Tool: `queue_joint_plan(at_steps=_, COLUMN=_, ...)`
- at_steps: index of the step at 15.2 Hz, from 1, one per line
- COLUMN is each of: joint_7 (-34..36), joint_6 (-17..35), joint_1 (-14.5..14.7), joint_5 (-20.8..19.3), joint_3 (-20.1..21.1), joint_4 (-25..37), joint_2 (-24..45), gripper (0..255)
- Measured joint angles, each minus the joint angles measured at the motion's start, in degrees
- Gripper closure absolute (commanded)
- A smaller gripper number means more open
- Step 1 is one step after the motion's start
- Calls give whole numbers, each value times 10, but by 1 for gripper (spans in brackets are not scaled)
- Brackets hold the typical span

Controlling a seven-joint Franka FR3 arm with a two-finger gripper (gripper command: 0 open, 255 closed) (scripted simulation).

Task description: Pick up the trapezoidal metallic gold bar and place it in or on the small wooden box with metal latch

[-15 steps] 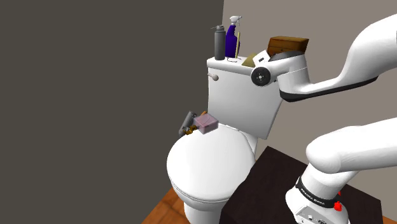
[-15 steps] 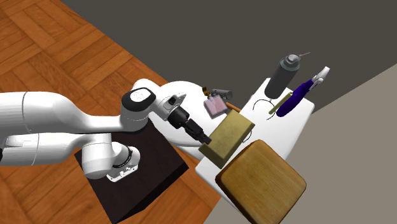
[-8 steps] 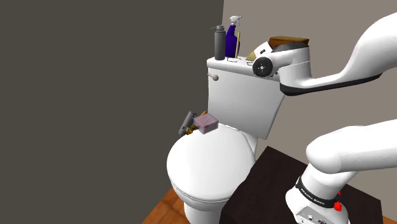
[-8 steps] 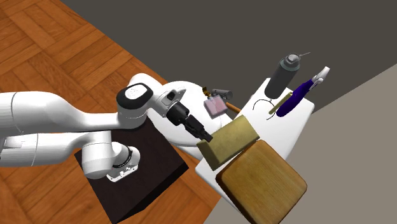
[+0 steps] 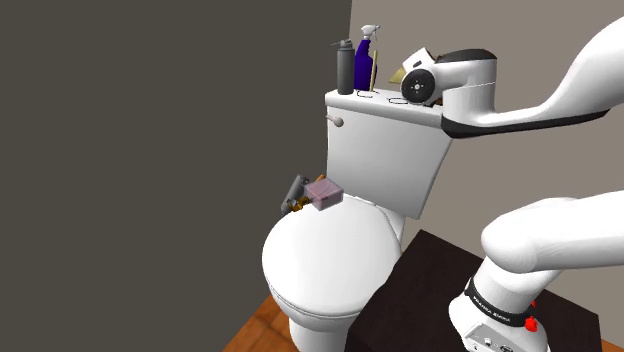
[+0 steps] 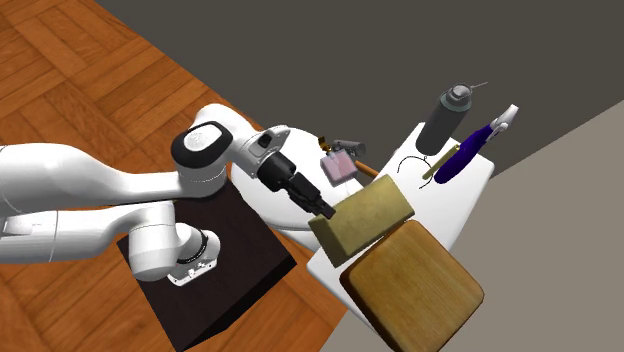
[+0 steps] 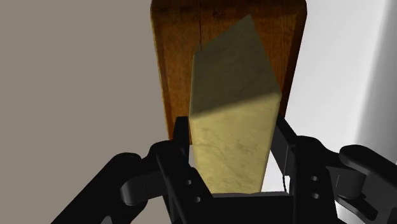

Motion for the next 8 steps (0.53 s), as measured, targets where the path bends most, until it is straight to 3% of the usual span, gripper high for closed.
queue_joint_plan(at_steps=8, joint_7=-65, joint_6=-4, joint_1=5, joint_5=30, joint_3=-6, joint_4=47, joint_2=-8, gripper=255)
